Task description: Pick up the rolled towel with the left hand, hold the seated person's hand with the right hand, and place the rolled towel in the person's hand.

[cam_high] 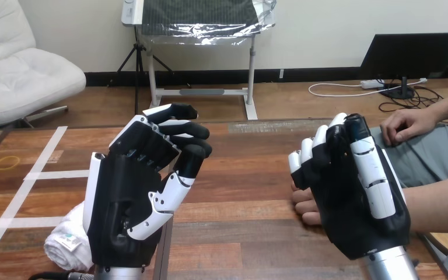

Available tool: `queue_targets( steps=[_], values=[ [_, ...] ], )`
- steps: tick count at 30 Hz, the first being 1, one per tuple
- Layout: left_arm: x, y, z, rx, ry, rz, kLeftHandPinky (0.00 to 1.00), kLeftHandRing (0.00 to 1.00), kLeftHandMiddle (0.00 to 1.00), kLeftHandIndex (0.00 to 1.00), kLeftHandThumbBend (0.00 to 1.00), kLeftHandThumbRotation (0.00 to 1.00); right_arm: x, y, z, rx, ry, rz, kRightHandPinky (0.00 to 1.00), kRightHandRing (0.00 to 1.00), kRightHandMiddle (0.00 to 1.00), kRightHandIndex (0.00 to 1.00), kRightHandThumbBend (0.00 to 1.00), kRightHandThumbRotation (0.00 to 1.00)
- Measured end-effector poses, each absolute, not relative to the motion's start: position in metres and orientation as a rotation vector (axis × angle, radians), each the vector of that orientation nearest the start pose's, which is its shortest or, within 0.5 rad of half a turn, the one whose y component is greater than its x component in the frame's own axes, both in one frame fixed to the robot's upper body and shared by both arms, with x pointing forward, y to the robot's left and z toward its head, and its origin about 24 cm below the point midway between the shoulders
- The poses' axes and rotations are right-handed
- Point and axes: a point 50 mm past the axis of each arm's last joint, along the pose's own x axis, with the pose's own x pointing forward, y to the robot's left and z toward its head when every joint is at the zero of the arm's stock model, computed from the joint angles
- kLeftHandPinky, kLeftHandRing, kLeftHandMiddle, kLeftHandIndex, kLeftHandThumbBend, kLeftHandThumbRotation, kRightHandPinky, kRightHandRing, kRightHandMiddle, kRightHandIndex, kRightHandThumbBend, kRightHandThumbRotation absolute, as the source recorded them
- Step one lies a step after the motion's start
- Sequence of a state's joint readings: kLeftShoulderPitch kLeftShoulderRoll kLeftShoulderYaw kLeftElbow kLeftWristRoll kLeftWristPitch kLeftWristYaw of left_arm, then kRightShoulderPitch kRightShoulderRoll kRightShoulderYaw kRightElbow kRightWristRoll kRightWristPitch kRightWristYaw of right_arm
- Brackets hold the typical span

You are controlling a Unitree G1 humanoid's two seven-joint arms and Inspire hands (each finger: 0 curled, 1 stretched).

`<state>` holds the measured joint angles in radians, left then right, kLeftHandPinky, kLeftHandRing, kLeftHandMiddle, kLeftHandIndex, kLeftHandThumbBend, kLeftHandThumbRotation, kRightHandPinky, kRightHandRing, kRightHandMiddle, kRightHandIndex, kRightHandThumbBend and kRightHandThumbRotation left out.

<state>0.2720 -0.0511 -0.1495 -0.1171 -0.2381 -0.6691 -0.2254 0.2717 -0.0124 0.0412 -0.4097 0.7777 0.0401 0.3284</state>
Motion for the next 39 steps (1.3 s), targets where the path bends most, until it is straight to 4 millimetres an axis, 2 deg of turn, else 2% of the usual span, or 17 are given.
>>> queue_targets(
  steps=[14,26,39],
  values=[
    [0.1847,0.1268,0.0755,-0.202,-0.562,-0.139,0.49,0.50,0.55,0.61,0.54,0.21,0.1963,-0.1444,0.0850,0.715,-0.227,0.354,0.08,0.17,0.27,0.32,0.45,0.39],
    [0.1831,0.1259,0.0772,-0.168,-0.587,-0.123,0.49,0.51,0.55,0.62,0.51,0.16,0.1960,-0.1437,0.0847,0.690,-0.227,0.368,0.09,0.18,0.27,0.32,0.48,0.39],
    [0.1826,0.1241,0.0782,-0.163,-0.600,-0.125,0.49,0.51,0.55,0.61,0.54,0.15,0.1960,-0.1437,0.0846,0.688,-0.227,0.368,0.09,0.18,0.27,0.32,0.53,0.39]
  ],
)
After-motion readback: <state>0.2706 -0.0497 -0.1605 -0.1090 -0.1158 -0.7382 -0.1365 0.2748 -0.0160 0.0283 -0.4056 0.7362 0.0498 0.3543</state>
